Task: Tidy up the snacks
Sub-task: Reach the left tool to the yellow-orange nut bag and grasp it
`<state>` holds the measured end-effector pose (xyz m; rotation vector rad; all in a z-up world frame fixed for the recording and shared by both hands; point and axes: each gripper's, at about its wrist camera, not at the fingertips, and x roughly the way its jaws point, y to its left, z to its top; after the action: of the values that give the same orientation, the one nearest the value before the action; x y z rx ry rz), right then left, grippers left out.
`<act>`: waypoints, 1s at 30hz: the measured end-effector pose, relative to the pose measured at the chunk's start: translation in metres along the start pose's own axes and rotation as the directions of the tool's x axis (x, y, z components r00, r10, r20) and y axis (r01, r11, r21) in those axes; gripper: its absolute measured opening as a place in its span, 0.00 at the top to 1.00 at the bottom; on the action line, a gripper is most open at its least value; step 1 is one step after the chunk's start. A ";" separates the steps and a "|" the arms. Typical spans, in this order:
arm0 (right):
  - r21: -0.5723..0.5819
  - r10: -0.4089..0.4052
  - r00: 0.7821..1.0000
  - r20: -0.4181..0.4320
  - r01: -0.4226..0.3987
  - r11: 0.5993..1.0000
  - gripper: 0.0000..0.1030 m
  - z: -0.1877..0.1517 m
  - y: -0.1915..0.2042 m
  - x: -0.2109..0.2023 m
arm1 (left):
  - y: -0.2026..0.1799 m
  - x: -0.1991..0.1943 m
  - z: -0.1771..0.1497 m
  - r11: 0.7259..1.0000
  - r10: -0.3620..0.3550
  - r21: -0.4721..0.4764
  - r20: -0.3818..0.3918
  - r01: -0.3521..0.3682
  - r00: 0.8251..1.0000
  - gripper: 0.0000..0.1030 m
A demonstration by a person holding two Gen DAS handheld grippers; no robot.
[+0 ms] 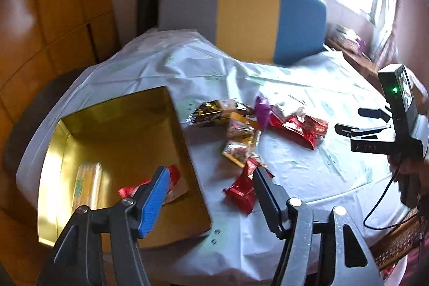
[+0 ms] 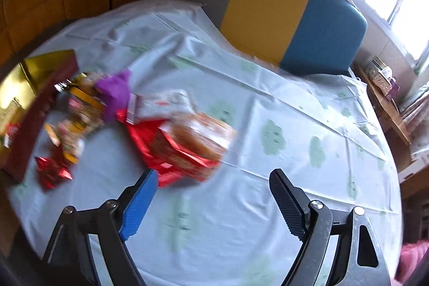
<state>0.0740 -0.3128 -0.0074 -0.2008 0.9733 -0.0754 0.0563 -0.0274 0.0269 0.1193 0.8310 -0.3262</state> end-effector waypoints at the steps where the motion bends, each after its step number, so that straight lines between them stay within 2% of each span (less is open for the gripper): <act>1: 0.001 0.008 1.000 -0.008 -0.008 1.000 0.17 -0.003 -0.006 0.004 | -0.006 0.005 0.005 1.000 -0.009 0.023 -0.004 0.009 1.000 0.38; 6: 0.072 0.077 0.997 -0.016 -0.076 0.995 0.14 -0.013 -0.031 0.019 | -0.029 0.036 0.027 0.995 -0.037 0.088 -0.066 0.043 0.997 0.38; 9: 0.146 0.103 0.992 -0.070 -0.092 0.985 0.14 -0.016 -0.043 0.033 | -0.043 0.056 0.036 0.989 -0.026 0.139 -0.106 0.041 0.994 0.39; 14: 0.233 0.169 0.983 -0.069 -0.149 0.961 0.10 -0.010 -0.055 0.037 | -0.062 0.093 0.044 0.971 0.051 0.237 -0.154 -0.014 0.987 0.39; 20: 0.226 0.183 0.979 -0.086 -0.160 0.961 0.08 -0.009 -0.049 0.041 | -0.068 0.129 0.046 0.962 0.067 0.272 -0.224 -0.004 0.972 0.39; 30: 0.215 0.207 0.973 -0.107 -0.180 0.960 0.07 -0.008 -0.042 0.046 | -0.069 0.155 0.052 0.955 0.068 0.297 -0.268 0.016 0.961 0.39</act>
<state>0.0947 -0.3624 -0.0407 0.0903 1.1021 -0.0080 0.1677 -0.1417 -0.0516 0.4652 1.0523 -0.4141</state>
